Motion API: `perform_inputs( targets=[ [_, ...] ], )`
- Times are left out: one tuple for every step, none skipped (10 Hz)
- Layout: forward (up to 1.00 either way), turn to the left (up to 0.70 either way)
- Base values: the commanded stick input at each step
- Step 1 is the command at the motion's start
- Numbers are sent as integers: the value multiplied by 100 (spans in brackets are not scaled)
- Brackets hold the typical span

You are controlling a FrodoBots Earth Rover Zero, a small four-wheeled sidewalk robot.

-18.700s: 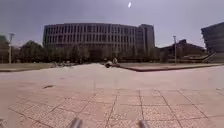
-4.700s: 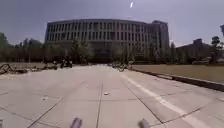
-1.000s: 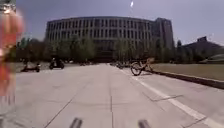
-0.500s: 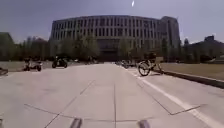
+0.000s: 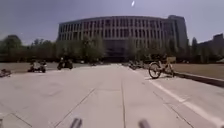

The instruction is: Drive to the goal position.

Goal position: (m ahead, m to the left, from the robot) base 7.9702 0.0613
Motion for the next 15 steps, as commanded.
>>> perform_inputs(
  targets=[
    [100,32],
    [100,40],
    [100,40],
    [100,0],
    [100,0],
    [100,0],
    [100,0],
    [100,0],
    [100,0],
    [100,0],
    [100,0],
    [100,0],
    [100,0],
    [100,0],
    [100,0]
  ],
)
